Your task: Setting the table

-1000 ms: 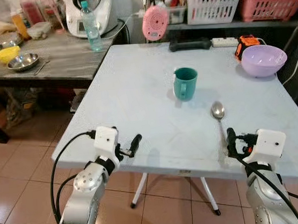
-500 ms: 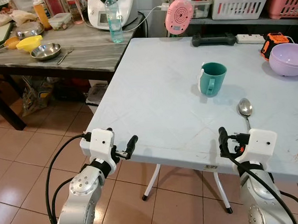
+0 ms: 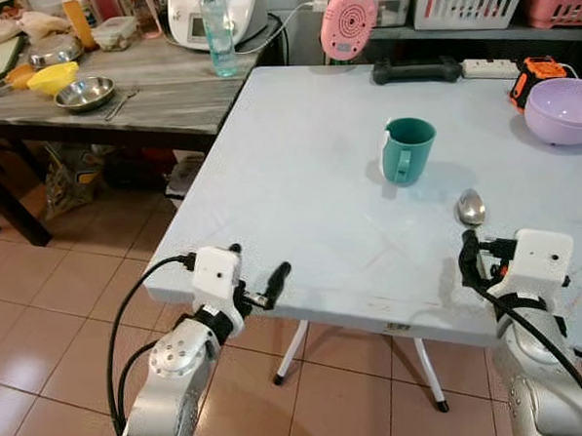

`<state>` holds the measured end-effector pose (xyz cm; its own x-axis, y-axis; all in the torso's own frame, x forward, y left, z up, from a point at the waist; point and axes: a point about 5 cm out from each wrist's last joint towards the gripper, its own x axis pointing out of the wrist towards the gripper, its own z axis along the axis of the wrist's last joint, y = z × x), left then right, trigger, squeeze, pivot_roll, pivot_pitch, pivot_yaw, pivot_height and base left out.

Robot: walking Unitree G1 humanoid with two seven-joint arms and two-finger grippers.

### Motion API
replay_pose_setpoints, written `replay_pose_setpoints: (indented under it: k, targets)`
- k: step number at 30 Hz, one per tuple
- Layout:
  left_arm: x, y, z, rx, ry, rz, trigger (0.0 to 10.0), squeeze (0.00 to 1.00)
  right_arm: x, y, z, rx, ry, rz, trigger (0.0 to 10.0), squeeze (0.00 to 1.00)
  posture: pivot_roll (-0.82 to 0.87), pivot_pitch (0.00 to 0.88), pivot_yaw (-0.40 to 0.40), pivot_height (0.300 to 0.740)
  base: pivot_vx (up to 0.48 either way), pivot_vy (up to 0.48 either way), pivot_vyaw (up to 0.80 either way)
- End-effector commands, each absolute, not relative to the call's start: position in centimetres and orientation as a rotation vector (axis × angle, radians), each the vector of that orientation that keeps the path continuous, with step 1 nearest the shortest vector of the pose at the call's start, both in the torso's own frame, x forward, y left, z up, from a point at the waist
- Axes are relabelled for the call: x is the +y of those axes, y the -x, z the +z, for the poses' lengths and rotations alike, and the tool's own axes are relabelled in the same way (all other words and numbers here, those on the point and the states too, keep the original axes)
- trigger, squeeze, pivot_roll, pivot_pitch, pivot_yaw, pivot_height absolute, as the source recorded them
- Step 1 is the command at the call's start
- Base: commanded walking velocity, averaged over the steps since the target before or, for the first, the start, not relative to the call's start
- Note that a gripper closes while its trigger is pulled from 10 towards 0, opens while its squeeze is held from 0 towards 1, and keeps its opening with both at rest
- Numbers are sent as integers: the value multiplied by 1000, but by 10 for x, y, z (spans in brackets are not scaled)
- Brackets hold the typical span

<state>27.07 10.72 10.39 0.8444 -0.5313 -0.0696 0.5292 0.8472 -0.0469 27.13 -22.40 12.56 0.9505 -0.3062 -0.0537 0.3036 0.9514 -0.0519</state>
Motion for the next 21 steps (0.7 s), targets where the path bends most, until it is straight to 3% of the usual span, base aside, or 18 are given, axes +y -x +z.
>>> replay_pose_setpoints:
  k: [1, 12, 21]
  targets:
    - [102, -269, 105, 97, 19, -631, 10000, 0, -228, -279, 126, 84, 31, -321, 10000, 0, -82, 92, 63, 740, 0, 0, 0]
    - [87, -262, 115, 123, -28, -906, 10000, 0, -223, -306, 120, 187, -48, -306, 10000, 0, -64, 102, 66, 740, 0, 0, 0]
    - [93, -268, 122, 113, -53, -914, 10000, 0, -217, -310, 112, 237, -116, -275, 10000, 0, -59, 95, 71, 740, 0, 0, 0]
